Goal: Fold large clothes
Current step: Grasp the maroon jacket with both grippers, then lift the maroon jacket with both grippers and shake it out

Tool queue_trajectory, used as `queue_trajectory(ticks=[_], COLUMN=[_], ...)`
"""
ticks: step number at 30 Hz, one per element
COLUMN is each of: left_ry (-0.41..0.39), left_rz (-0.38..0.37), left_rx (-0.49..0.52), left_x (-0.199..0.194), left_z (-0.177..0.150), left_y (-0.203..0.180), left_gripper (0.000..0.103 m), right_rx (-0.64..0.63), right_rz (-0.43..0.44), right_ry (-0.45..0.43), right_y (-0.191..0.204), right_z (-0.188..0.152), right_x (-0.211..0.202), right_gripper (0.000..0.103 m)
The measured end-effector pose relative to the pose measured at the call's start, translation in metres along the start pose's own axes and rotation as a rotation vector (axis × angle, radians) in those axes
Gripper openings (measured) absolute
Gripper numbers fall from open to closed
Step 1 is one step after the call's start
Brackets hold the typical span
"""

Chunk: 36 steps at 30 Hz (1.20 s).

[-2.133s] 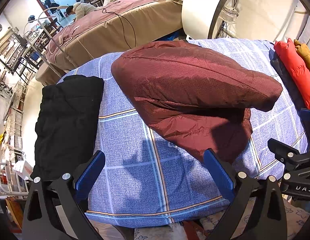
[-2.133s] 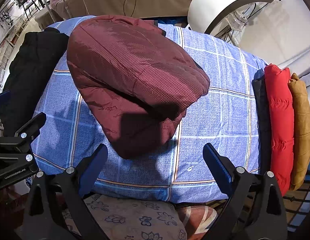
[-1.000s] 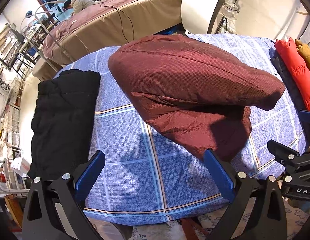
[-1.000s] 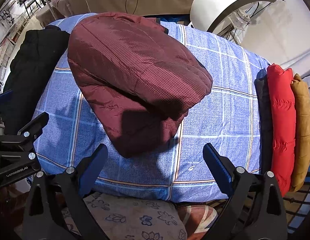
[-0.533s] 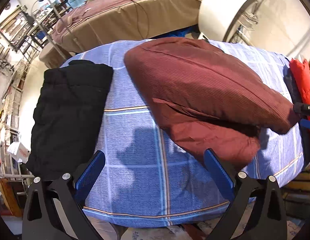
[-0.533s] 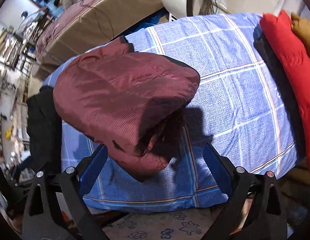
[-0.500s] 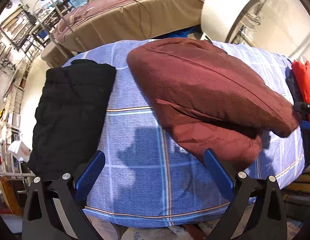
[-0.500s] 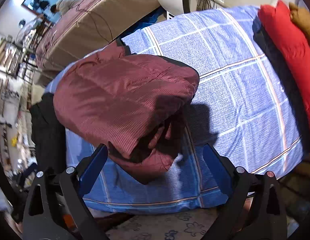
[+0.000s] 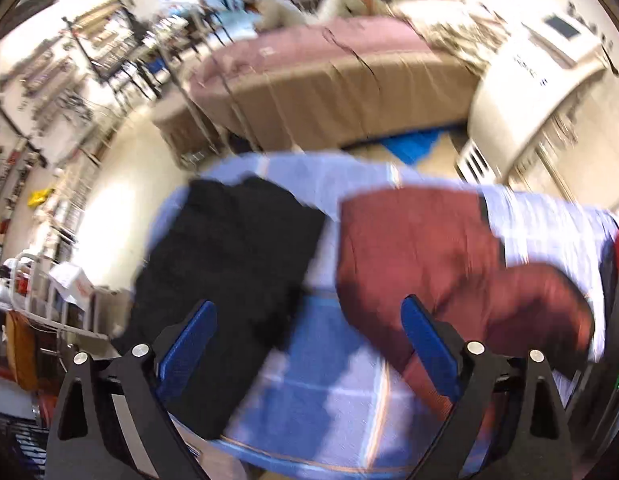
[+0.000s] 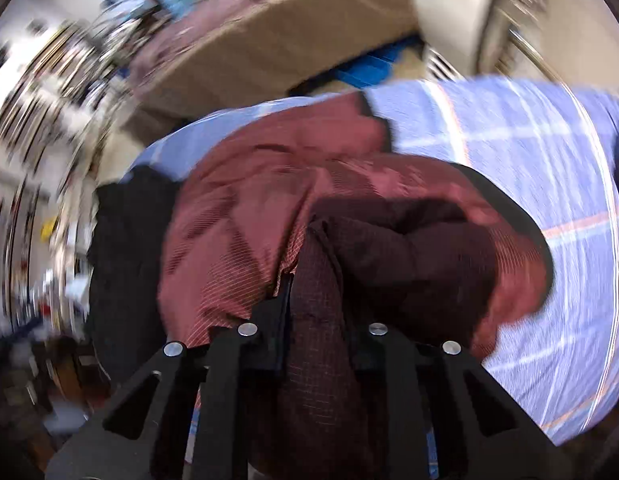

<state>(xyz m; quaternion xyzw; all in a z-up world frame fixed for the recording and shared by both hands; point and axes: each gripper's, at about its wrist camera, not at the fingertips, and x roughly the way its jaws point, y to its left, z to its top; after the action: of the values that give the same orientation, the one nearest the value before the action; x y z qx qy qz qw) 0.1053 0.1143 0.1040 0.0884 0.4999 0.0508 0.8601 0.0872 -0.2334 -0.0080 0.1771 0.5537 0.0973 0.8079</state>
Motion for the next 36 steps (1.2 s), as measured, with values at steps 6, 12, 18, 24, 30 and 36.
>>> queue_trajectory(ticks=[6,12,18,24,30,36], left_ry=[-0.048,0.051,0.069,0.156,0.217,0.221], left_rz=[0.048,-0.098,-0.28,-0.32,-0.187,-0.101], left_rx=[-0.081,0.05,0.305,0.748,1.007,1.087], left_x=[-0.006,0.032,0.065,0.113,0.179,0.221], left_z=[0.005,-0.008,-0.007,-0.076,-0.153,-0.166], left_y=[0.037,-0.035,-0.146,-0.283,-0.344,-0.355], left_gripper=[0.097,0.097,0.097,0.097,0.084,0.062], right_rx=[-0.656,-0.71,-0.283,0.255,0.528,0.631], right_rz=[0.278,0.292,0.278,0.055,0.124,0.317], right_ry=[0.294,0.235,0.035,0.087,0.131,0.258], right_y=[0.163,0.173,0.082,-0.102,-0.162,-0.13], right_z=[-0.136,-0.135,-0.081,-0.107,-0.165,-0.213], right_x=[0.025,0.014,0.001,0.052,0.088,0.149], right_gripper=[0.019,0.074,0.08,0.08,0.079,0.079])
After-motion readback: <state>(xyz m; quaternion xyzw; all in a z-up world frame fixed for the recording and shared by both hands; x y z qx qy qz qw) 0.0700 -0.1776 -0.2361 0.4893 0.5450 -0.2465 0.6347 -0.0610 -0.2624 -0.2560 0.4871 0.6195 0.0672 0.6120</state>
